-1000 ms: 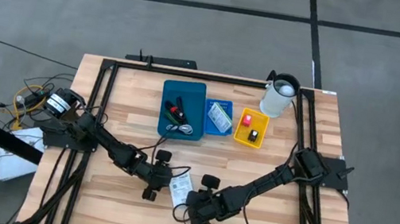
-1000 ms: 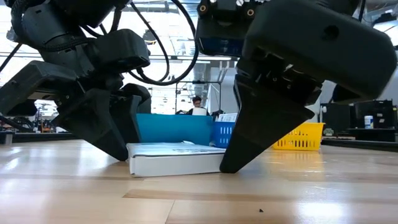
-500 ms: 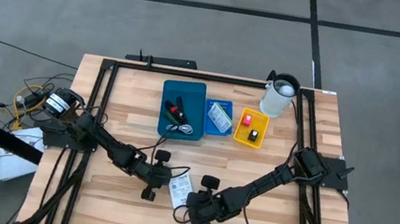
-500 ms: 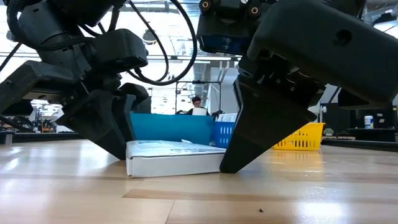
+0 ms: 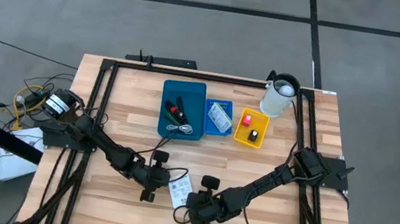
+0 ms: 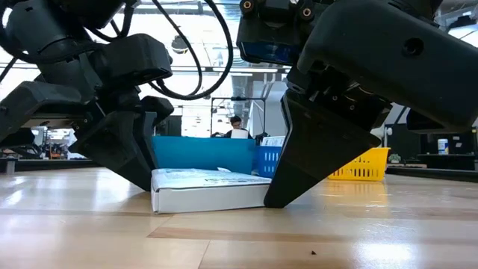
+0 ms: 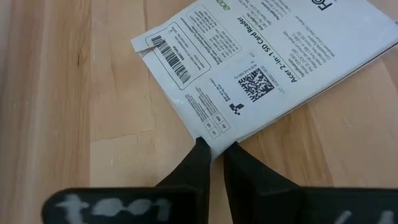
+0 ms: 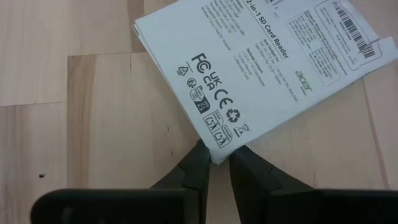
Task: Pick and place items into bin
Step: Put the white card reader box into the blue bin
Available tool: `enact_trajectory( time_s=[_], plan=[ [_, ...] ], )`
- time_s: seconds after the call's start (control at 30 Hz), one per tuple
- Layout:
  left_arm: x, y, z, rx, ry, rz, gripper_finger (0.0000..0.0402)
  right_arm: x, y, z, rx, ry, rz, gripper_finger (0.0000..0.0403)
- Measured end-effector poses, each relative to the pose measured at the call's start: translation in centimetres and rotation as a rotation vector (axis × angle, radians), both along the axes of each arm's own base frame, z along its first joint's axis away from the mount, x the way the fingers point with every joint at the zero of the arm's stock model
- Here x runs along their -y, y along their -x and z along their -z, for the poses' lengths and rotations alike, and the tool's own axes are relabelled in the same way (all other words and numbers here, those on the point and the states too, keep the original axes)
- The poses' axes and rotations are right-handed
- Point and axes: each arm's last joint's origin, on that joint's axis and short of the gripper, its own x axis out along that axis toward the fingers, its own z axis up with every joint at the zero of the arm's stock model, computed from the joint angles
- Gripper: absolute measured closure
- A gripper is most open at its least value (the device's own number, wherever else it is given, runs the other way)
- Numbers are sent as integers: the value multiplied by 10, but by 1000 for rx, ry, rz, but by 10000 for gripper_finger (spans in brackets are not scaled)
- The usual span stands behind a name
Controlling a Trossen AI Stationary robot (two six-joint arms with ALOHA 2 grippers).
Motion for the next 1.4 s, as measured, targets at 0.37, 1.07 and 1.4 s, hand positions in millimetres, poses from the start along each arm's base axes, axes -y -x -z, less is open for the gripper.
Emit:
enact_trajectory(
  time_s=[0.37,1.07,1.4],
  plan=[
    [7,3,0,18,-27,-28,400,-9,7,-15,12,-1,-33,355],
    [7,2,0,27,-16,-43,400,-22,3,-43,179,34,-163,356],
    [6,3,0,27,-16,-61,400,-21,2,-44,190,68,-175,356]
  ],
)
